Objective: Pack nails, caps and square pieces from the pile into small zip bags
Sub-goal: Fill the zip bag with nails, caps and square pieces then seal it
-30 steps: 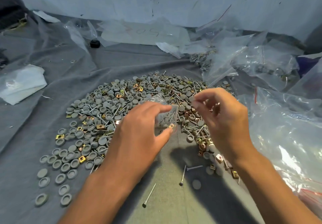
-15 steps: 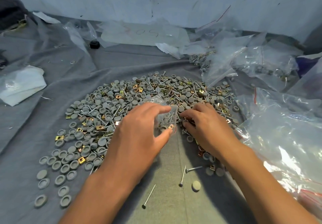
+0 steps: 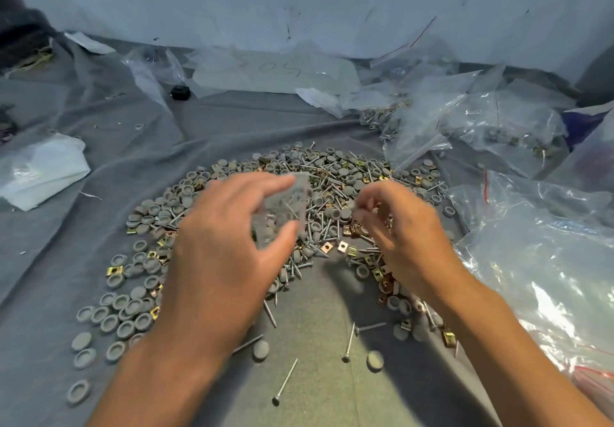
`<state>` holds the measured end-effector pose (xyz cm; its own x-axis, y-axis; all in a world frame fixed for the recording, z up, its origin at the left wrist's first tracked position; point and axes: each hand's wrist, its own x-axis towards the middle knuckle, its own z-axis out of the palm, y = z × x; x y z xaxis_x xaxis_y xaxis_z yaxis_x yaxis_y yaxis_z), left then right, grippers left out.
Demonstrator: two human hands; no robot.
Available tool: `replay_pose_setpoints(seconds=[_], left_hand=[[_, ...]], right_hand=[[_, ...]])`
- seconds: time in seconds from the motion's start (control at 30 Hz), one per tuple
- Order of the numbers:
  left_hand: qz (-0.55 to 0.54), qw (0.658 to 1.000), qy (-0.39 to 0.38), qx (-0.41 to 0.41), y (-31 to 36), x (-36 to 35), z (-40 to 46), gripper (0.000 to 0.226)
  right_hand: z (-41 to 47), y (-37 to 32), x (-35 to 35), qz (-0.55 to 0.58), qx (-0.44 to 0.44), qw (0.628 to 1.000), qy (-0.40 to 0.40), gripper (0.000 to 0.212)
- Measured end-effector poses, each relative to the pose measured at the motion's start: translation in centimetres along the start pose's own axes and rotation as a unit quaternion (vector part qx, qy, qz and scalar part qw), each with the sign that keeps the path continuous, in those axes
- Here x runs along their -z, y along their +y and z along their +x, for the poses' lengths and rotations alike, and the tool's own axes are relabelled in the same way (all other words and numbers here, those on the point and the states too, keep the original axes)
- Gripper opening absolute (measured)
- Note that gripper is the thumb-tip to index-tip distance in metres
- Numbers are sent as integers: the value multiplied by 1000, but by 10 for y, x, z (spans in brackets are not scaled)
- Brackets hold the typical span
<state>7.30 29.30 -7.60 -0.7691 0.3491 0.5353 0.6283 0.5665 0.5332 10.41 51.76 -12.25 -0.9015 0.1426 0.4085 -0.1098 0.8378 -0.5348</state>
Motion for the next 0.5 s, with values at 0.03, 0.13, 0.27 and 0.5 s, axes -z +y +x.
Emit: replay_pose_setpoints(seconds=[0.03, 0.13, 0.27, 0.5], left_hand=[[7, 1000, -21, 0, 1, -3, 0, 49], [12, 999, -50, 3, 2, -9, 2, 47], [4, 998, -59, 7, 5, -9, 1, 50], [-2, 997, -73, 19, 6, -9, 2, 53]], right_hand=[[1, -8, 4, 39, 32, 997, 57, 10], [-2, -34, 11, 94, 133, 972, 168, 9], [-6, -55, 8, 69, 210, 963, 157, 9], [-7, -59, 1, 37, 187, 968, 164, 12]])
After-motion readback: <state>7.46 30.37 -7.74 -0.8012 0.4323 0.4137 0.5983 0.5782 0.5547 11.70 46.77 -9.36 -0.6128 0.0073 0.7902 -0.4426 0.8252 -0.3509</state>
